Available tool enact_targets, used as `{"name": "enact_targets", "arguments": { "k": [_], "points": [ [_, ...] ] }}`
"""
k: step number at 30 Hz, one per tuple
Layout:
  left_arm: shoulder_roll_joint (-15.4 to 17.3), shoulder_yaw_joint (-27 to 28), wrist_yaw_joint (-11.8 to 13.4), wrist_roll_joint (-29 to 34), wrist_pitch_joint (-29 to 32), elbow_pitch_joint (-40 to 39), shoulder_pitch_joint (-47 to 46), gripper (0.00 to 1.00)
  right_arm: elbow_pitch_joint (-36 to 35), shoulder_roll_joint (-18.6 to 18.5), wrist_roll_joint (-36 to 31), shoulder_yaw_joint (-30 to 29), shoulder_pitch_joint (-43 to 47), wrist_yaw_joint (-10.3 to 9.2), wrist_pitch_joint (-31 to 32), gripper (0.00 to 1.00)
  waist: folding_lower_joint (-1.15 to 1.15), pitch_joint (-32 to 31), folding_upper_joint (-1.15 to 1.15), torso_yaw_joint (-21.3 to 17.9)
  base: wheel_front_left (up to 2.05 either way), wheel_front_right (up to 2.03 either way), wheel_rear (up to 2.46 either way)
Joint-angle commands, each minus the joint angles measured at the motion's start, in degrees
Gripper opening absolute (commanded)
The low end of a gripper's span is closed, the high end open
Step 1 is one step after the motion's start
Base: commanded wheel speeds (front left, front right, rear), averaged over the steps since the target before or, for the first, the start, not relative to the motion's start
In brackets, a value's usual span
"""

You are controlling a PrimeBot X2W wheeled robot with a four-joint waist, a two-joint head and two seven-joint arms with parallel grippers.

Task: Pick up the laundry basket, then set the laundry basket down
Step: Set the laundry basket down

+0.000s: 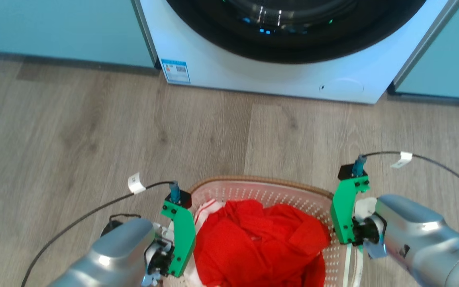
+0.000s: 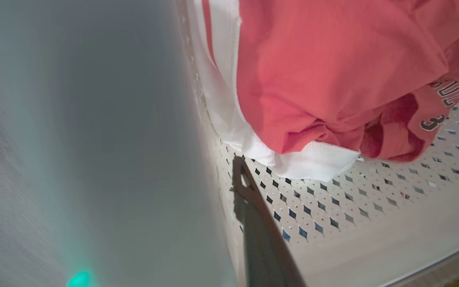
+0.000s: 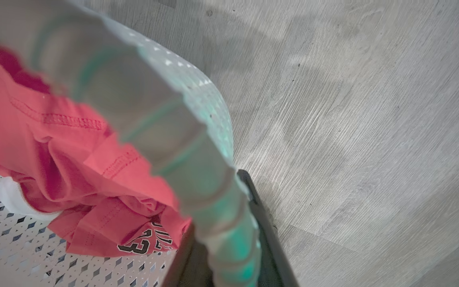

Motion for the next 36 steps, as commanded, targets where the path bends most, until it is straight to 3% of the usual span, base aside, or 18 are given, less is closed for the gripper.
{"name": "enact_targets", "arguments": {
  "k": [1, 12, 25, 36],
  "points": [
    [-1.9, -0.3, -2.1, 0.5, -0.4, -2.9, -2.4, 0.0, -1.0, -0.8, -1.4, -0.4, -4.1, -0.08, -1.9, 0.0, -0.01, 2.7, 0.0, -0.3, 0.0, 0.0, 0.0],
    [-3.2, -0.3, -2.1, 1.8, -6.1, -0.8, -6.2, 0.0, -0.7, -1.6, -3.2, -0.4, -8.1, -0.08, -5.3, 0.0, -0.01, 12.5, 0.0, -1.1, 0.0, 0.0, 0.0],
    [-6.7, -0.3, -2.1, 2.8, -20.7, 8.6, -15.8, 0.0, 3.5, -0.7, -5.5, -0.4, -14.9, -0.08, -16.8, 0.0, -0.01, 28.1, 0.0, -3.0, 0.0, 0.0, 0.0],
    [-7.7, -0.3, -2.1, 2.8, -25.8, 12.1, -20.6, 0.0, 6.5, 0.9, -7.5, -0.4, -19.4, -0.08, -22.7, 0.0, -0.01, 37.9, 0.0, -4.0, 0.0, 0.0, 0.0]
  ]
}}
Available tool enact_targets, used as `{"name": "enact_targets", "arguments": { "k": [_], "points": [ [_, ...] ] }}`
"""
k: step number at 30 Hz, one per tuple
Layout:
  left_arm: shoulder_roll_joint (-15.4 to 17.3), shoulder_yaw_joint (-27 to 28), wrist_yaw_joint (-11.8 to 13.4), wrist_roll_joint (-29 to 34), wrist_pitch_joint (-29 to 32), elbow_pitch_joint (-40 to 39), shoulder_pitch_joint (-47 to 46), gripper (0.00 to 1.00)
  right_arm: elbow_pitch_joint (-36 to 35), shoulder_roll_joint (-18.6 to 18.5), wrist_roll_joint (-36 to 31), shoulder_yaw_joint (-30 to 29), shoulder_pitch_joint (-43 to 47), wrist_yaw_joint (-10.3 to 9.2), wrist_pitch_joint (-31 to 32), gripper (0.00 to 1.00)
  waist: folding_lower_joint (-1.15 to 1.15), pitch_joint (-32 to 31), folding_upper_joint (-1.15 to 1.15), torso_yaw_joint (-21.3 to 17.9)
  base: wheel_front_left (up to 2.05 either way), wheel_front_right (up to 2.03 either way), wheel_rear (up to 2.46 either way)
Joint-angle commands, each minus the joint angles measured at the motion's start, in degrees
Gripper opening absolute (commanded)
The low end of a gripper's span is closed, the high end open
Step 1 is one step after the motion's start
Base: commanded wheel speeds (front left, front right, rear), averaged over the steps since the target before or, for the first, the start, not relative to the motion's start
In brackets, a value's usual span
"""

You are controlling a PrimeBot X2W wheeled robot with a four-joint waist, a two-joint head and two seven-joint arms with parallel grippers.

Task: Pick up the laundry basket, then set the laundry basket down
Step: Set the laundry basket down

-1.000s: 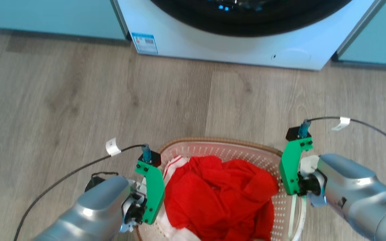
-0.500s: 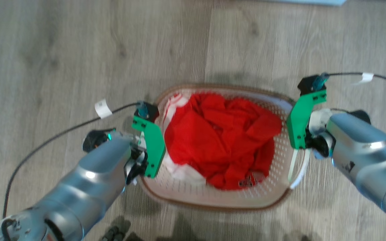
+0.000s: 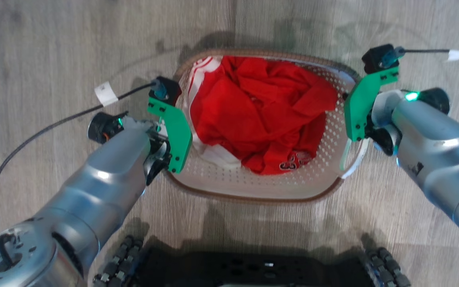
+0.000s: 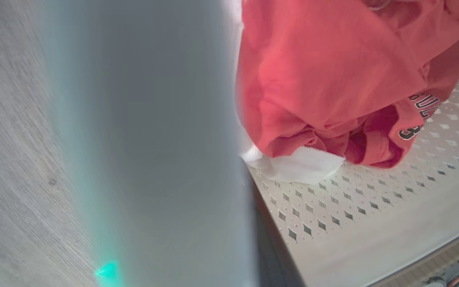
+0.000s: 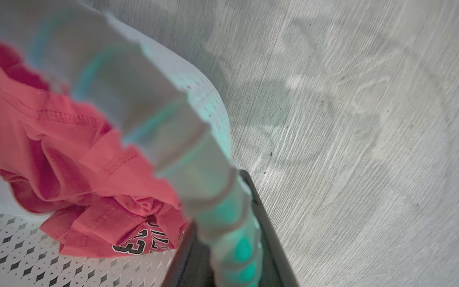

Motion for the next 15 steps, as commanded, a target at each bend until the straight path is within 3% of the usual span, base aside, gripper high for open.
{"name": "enact_targets", "arguments": {
  "k": [1, 15],
  "points": [
    [-1.5, -0.4, -2.1, 1.3, -0.8, -3.0, -0.4, 0.0, 0.4, 0.3, -1.9, 0.4, -0.1, -0.2, -0.9, 0.0, -0.01, 2.6, 0.0, -0.4, 0.0, 0.0, 0.0],
    [-1.5, -0.4, -2.1, 0.2, -1.8, -4.4, -2.9, 0.0, 2.1, 0.0, -4.2, 0.4, -4.4, -0.2, -1.6, 0.0, -0.01, 6.5, 0.0, 1.3, 0.0, 0.0, 0.0]
  ]
}}
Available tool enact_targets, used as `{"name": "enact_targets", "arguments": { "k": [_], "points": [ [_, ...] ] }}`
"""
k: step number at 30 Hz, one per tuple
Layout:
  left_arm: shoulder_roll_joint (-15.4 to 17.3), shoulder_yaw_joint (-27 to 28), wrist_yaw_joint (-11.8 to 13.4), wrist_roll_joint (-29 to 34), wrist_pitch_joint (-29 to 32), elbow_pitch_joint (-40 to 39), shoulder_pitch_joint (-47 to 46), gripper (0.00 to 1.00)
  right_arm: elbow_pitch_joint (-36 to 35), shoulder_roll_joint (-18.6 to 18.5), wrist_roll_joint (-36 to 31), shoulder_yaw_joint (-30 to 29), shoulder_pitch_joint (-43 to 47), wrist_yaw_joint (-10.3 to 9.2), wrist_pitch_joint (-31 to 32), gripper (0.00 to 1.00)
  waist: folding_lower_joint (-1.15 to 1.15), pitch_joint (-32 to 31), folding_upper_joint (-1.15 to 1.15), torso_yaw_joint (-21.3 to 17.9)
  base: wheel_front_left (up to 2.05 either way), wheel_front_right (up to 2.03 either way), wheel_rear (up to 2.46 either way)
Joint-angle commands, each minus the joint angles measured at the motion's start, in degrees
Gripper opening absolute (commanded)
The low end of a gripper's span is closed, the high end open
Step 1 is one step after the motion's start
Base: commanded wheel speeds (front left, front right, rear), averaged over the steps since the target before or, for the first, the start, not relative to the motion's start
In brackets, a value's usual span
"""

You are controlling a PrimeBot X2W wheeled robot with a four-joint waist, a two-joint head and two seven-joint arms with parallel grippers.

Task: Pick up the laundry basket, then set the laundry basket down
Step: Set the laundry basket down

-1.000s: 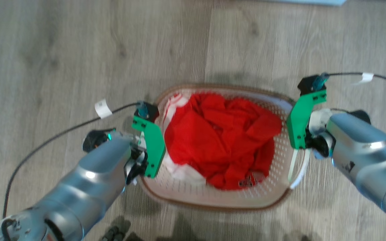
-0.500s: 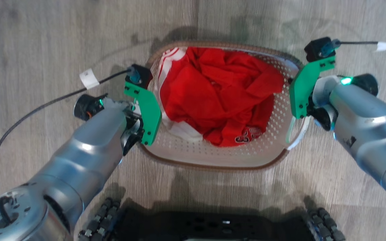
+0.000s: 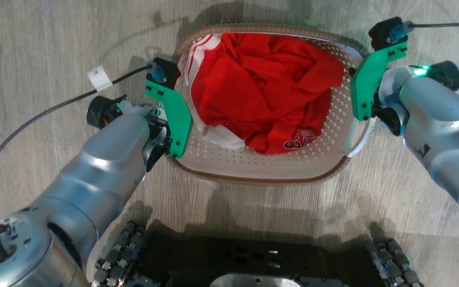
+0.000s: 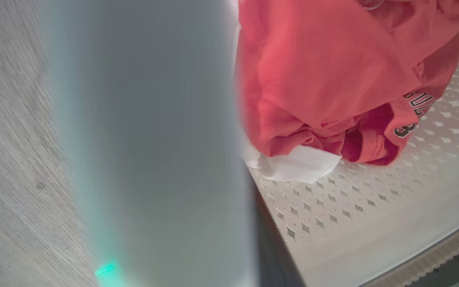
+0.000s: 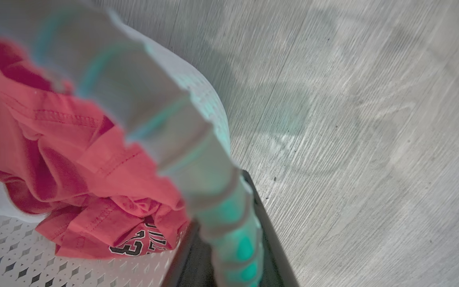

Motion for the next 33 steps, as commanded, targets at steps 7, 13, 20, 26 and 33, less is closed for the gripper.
{"name": "enact_targets", "arguments": {
  "k": [7, 13, 20, 26, 33],
  "points": [
    [-1.5, -1.0, -2.1, 1.3, -2.1, -3.9, -0.1, 0.0, 0.7, 0.1, -1.8, 0.5, -0.1, -0.71, -1.1, 0.0, 0.0, 0.8, 0.0, 0.3, 0.0, 0.0, 0.0],
    [-1.5, -1.0, -1.5, 1.0, -3.0, -3.8, -0.5, 0.0, 0.7, -0.1, -1.9, 0.5, -0.2, -0.71, -1.6, 0.0, 0.0, 1.3, 0.0, 0.4, 0.0, 0.0, 0.0],
    [-1.5, -1.0, 2.1, 0.7, -5.5, -3.3, -1.1, 1.0, 2.3, 0.0, -1.7, 0.5, -0.6, -0.71, -2.8, 0.92, 0.0, 1.7, 0.0, 0.5, 0.0, 0.0, 0.0],
    [-1.5, -1.0, 3.6, 0.8, -6.1, -3.0, -1.4, 1.0, 3.5, 0.4, -1.8, 0.5, -1.0, -0.71, -3.3, 1.0, 0.0, 1.8, 0.0, 0.7, 0.0, 0.0, 0.0],
    [-1.5, -1.0, 4.9, 1.1, -8.0, -2.5, -1.6, 1.0, 4.3, 1.0, -1.2, 0.5, -1.0, -0.71, -3.1, 1.0, 0.0, 1.8, 0.0, 0.8, 0.0, 0.0, 0.0]
  ]
}}
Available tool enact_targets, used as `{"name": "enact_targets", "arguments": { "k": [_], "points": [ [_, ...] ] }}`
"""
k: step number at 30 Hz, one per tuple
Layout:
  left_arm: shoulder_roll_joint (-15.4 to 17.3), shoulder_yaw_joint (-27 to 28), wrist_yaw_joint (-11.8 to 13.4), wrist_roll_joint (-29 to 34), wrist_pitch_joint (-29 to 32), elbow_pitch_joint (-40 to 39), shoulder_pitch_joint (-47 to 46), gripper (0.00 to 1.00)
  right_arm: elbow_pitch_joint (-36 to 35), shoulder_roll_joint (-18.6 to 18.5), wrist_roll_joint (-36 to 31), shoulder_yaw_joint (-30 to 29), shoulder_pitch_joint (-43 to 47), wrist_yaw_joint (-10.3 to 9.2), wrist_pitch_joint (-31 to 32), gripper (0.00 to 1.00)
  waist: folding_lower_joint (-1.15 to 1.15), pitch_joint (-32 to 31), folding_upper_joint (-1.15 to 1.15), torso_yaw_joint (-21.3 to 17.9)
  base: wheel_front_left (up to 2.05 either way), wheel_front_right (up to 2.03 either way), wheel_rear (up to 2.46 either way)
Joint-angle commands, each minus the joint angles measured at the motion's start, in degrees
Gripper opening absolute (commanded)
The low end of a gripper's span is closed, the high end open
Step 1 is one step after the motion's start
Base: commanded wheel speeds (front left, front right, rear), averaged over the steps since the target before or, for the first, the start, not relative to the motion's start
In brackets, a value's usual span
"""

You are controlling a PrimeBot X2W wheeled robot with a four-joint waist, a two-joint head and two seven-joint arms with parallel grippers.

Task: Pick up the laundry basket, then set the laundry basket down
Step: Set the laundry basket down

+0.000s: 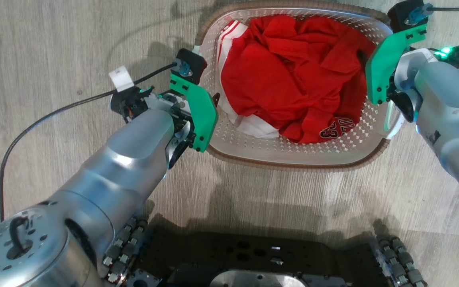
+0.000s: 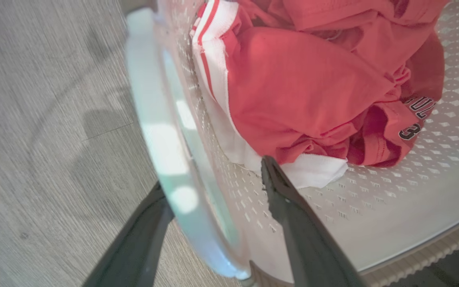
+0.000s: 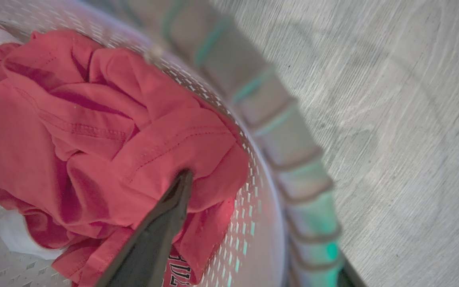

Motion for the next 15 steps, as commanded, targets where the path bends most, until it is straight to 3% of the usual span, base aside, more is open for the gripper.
{"name": "enact_targets", "arguments": {
  "k": [1, 15],
  "points": [
    [1.1, 0.3, 0.6, 0.6, -0.9, -0.2, -0.1, 1.0, 0.0, 1.0, 0.2, 0.5, 2.0, -0.15, -0.2, 1.0, 0.0, -0.1, 0.0, 0.0, 0.0, 0.0, 0.0],
    [1.1, 0.3, 4.1, 0.3, -5.6, 0.9, -1.5, 1.0, -0.6, 1.5, 2.7, 0.2, 2.5, -0.15, 0.0, 1.0, 0.0, -0.3, 0.0, 0.0, 0.0, 0.0, 0.0]
  ]
}}
